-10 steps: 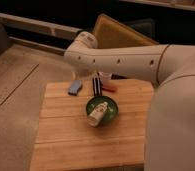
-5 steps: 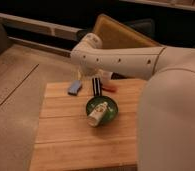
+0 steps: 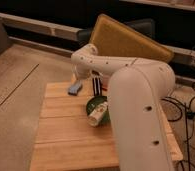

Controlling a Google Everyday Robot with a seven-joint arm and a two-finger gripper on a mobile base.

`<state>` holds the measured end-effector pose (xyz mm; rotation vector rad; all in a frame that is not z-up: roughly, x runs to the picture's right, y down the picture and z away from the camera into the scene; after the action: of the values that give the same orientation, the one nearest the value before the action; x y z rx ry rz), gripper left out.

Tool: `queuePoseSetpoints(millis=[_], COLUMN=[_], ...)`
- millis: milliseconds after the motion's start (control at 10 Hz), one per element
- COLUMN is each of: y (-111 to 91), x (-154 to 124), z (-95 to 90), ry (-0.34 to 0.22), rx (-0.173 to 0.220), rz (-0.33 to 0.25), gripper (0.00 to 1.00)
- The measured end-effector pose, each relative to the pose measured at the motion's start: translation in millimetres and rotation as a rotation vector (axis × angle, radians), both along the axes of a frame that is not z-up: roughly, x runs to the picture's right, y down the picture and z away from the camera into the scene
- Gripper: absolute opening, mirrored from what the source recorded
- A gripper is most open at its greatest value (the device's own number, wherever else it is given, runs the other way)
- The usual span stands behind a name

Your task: Place the white sponge in the ceramic cup

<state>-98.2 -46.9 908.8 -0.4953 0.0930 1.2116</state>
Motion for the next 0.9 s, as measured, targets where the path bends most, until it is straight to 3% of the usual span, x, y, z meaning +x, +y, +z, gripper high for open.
queuePoseSetpoints(millis=[400, 900], y=[6.0, 17.4], x=[-27.0, -30.0], z=[56.6, 95.8], ry=[-0.127, -0.172], rx=[-0.078, -0.159], rz=[-0.068, -0.084], gripper=[0.65, 0.65])
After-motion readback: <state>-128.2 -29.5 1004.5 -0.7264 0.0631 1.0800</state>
